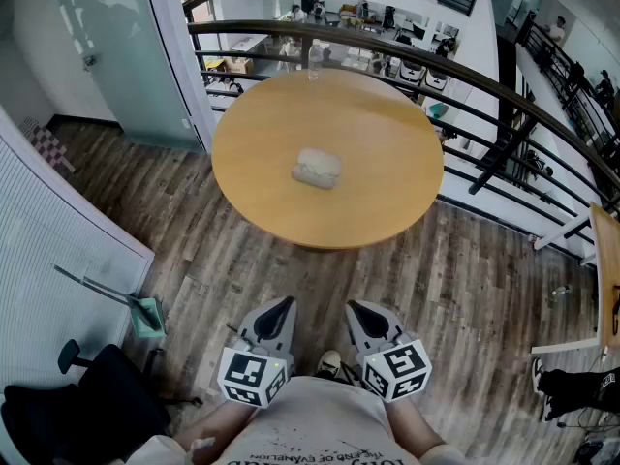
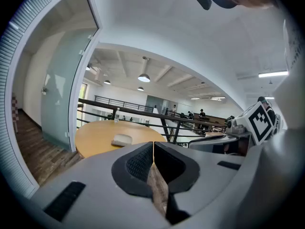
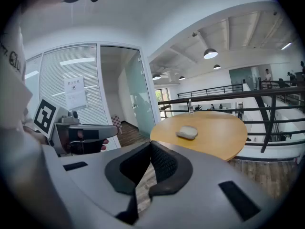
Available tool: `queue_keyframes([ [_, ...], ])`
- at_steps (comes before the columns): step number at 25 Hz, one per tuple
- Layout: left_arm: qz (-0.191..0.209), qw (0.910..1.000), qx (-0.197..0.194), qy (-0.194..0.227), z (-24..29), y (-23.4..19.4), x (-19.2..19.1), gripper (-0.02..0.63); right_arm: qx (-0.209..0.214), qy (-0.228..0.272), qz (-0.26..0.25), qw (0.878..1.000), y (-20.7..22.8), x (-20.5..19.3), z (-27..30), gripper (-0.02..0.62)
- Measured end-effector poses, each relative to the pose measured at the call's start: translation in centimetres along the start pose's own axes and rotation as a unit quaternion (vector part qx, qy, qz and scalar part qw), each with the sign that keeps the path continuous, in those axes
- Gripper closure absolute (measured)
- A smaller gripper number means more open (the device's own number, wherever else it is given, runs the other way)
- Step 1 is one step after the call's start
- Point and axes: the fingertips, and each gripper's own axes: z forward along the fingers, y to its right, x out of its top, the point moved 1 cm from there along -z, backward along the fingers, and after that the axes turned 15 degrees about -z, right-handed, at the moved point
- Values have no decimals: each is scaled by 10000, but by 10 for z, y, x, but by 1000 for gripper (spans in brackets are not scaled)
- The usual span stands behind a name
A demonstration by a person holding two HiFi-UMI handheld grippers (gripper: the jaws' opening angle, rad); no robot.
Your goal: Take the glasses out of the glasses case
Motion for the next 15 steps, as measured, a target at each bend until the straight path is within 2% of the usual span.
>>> queue_keyframes([
  [12,-15,9998,185,45,3,11,-5,578,148,185,157,9996,10,-7,-17,569],
  [15,-55,9997,234,46,5,20,-8,578,313,301,-31,9991,10,-7,-25,569],
])
